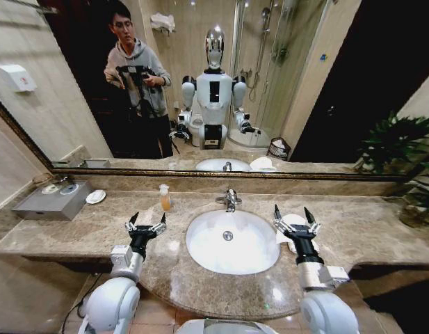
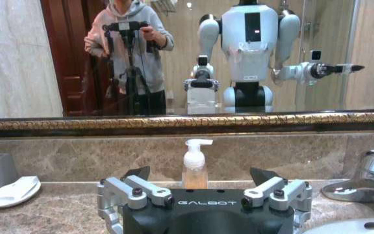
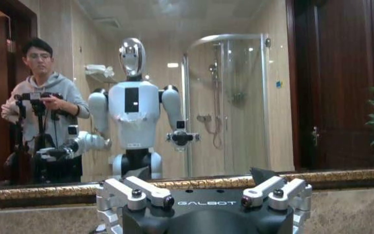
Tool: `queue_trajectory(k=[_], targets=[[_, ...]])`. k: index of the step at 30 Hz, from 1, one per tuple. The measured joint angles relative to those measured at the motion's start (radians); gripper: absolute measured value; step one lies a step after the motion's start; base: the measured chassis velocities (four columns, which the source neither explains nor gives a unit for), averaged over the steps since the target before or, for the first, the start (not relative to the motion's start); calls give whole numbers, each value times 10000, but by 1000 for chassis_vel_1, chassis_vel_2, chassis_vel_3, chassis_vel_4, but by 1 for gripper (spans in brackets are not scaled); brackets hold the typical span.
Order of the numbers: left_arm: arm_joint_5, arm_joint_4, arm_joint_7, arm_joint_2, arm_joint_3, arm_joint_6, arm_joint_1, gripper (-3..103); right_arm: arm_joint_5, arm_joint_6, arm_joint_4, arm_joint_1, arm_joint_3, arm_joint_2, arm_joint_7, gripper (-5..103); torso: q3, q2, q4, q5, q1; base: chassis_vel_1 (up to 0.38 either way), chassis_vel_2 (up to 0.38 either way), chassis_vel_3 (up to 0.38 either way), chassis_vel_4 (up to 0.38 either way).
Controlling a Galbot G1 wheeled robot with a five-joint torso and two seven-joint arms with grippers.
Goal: Pick up the towel from the sink counter and wipe the mirror surface.
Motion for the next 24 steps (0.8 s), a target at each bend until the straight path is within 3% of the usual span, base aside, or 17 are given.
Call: queue_trajectory(k=[7,24], targets=[[0,0,0,0,0,0,0,100,17,-1218,392,260,157,221,-29,100,0,0,1,0,0,0,0,0,0],[0,0,0,0,0,0,0,100,-39,-1455,564,144,248,245,-257,100,0,0,0,0,0,0,0,0,0]])
